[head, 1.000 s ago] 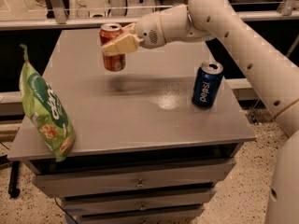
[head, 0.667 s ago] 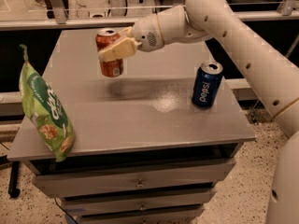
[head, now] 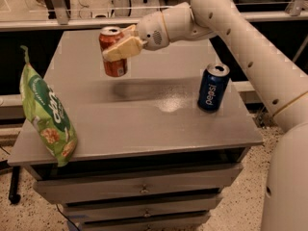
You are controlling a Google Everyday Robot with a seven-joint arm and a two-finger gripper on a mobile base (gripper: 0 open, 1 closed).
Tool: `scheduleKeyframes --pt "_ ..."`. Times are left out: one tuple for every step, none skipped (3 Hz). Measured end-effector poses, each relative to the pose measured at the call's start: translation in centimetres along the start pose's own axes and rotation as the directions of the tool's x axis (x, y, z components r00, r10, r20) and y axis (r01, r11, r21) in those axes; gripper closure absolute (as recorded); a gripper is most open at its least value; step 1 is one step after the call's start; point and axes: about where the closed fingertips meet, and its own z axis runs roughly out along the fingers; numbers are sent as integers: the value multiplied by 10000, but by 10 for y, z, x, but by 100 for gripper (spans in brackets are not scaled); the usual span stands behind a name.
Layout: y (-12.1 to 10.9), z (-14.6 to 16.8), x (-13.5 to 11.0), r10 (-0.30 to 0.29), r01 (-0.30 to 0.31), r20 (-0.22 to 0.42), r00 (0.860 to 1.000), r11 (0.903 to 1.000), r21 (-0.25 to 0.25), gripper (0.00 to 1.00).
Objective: Move coke can near green rice chip bag
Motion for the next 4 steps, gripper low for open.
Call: scheduleKeyframes --pt "3 6 4 -435 431 -50 9990 9964 -726 100" --pt "18 17 9 -805 784 -68 9967 9846 -1562 100" --pt "35 24 16 -1180 1069 -352 9924 9675 -2290 100" --pt "51 32 22 -1649 1408 -618 9844 9476 -2869 100"
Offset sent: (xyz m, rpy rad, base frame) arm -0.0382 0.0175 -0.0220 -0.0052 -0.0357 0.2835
